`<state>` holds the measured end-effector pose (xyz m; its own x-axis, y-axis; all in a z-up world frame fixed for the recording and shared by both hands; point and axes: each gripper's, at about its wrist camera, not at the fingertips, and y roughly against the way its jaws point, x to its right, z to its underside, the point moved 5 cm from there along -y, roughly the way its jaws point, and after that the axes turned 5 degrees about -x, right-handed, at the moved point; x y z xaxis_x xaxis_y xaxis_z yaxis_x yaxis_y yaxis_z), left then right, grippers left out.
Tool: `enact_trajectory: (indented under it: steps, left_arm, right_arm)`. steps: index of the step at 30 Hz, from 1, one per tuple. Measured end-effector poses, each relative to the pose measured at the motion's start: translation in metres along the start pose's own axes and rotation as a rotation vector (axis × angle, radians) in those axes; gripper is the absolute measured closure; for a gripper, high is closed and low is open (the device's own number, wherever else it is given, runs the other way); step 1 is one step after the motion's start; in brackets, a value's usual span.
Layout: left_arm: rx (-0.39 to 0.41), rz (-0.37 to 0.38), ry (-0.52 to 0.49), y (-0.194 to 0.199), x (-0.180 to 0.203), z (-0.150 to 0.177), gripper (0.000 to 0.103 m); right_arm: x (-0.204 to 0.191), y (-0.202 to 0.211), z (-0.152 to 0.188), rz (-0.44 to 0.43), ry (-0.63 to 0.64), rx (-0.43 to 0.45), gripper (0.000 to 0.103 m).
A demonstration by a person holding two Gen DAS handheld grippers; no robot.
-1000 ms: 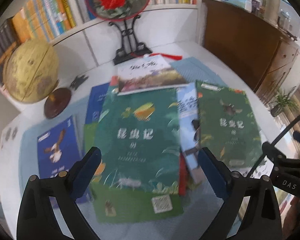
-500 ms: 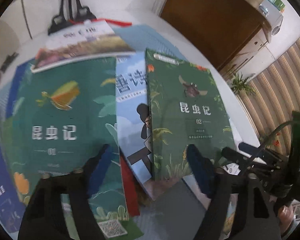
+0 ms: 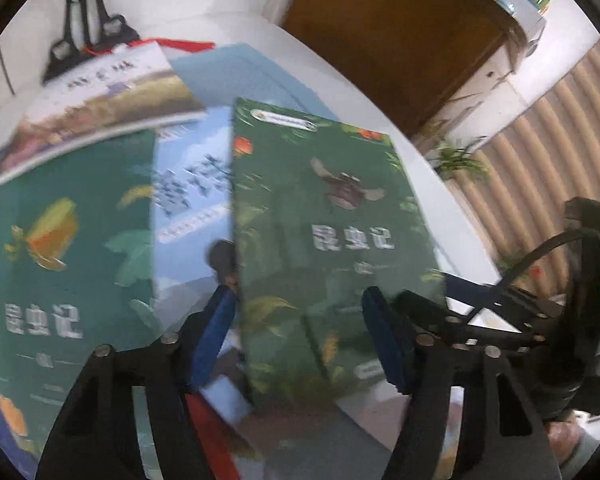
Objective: Organize books
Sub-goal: 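Close the left gripper on the green book's edge while the right gripper grips its other edge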
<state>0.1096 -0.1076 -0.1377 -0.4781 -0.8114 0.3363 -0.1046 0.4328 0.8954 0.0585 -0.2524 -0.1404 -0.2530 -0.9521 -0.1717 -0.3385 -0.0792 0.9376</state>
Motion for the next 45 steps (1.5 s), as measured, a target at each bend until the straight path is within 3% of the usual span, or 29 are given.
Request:
enact_trajectory:
  steps: [3,8,18,21,24,26,27,34,41,42,43,45]
  left_arm:
    - [0.011,-0.019,-0.002,0.003,0.001,0.002,0.043]
    - [0.012,0.019,0.028,0.007,-0.005,0.005,0.044]
    - [0.115,0.257,0.093,0.060,0.007,0.033,0.044]
    - [0.135,0.207,0.105,0.061,0.003,0.039,0.045]
    - [0.118,0.109,0.117,0.046,-0.009,0.034,0.065]
    - [0.104,0.096,0.151,0.037,-0.020,0.030,0.080]
    - [0.096,0.107,0.170,0.032,-0.025,0.030,0.081]
    - [0.072,0.322,0.393,0.008,-0.048,0.034,0.082]
    - [0.088,0.487,0.531,0.009,-0.055,0.037,0.082]
    - [0.093,0.491,0.535,0.013,-0.057,0.036,0.082]
    - [0.093,0.432,0.506,0.015,-0.052,0.036,0.082]
    - [0.089,0.219,0.374,0.013,-0.037,0.033,0.082]
  right_arm:
    - [0.000,0.000,0.001,-0.019,0.012,-0.003,0.045]
    - [-0.002,-0.001,0.004,-0.006,0.050,0.001,0.045]
    - [-0.004,0.008,0.030,-0.085,0.203,0.014,0.044]
    - [-0.013,0.007,0.035,-0.082,0.242,0.016,0.045]
    - [-0.014,0.000,0.035,-0.036,0.265,0.005,0.044]
    - [-0.009,0.000,0.033,-0.046,0.249,0.004,0.043]
    - [-0.007,0.000,0.032,-0.051,0.244,0.001,0.043]
    - [-0.003,0.000,0.029,-0.039,0.224,0.036,0.034]
    - [-0.007,0.000,0.029,-0.046,0.223,0.042,0.029]
    - [-0.006,0.000,0.029,-0.052,0.218,0.041,0.029]
    - [-0.006,0.001,0.029,-0.067,0.212,0.037,0.029]
    - [-0.005,0.003,0.029,-0.108,0.193,0.024,0.029]
